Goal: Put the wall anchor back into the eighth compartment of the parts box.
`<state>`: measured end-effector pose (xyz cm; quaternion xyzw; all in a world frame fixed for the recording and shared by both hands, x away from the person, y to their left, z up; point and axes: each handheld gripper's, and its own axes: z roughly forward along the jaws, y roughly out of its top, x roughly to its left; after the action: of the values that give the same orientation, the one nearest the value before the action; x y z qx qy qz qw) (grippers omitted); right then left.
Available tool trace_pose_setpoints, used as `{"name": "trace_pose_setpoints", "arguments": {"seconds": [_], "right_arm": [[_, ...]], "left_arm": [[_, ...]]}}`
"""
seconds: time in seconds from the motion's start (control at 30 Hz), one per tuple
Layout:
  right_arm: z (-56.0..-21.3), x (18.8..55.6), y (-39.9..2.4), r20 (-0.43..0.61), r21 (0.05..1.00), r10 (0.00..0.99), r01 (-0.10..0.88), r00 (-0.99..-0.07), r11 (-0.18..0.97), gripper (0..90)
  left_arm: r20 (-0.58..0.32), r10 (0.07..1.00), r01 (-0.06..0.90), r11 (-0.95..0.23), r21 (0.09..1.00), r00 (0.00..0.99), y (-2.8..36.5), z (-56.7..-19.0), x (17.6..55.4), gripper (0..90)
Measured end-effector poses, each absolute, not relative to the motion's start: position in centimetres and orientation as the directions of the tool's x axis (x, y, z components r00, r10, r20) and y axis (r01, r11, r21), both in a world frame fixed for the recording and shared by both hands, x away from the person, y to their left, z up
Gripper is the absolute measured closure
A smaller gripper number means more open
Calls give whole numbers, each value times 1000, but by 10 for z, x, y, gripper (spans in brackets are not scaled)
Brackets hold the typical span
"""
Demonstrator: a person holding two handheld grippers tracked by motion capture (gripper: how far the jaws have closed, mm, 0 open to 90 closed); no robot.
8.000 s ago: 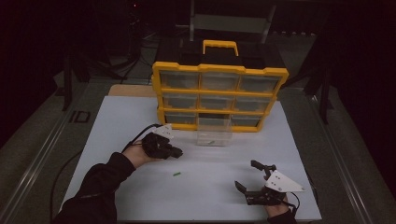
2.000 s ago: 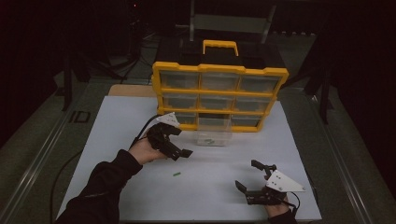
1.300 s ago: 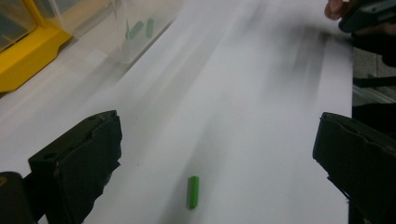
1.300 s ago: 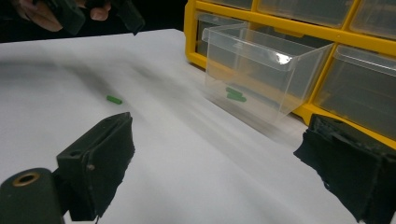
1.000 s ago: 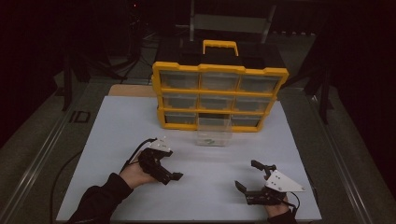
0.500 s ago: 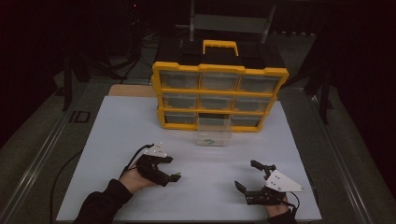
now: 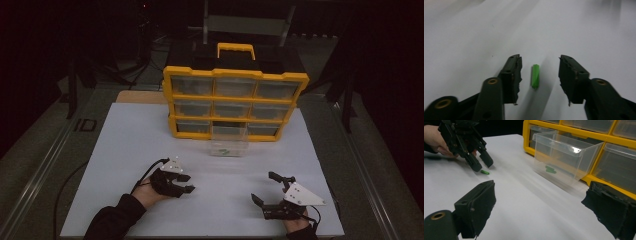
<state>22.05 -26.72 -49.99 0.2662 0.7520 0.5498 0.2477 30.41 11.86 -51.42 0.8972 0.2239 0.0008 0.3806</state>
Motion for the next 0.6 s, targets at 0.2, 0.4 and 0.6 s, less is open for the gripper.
{"name": "trace_pose_setpoints", "arguments": {"seconds": [0.2,0.4,0.6], "right_arm": [[-500,220,-267,-82,958,673,128,-735,257,85],[-500,221,-267,-84,958,675,128,-733,258,85],[-500,221,-267,-85,957,675,128,-733,259,85]], "left_arm": [[-156,414,406,-629,663,897,115,-517,305,703],[-125,420,391,-643,659,899,112,-517,304,774],[-114,424,390,-649,654,898,111,-517,303,832]]}}
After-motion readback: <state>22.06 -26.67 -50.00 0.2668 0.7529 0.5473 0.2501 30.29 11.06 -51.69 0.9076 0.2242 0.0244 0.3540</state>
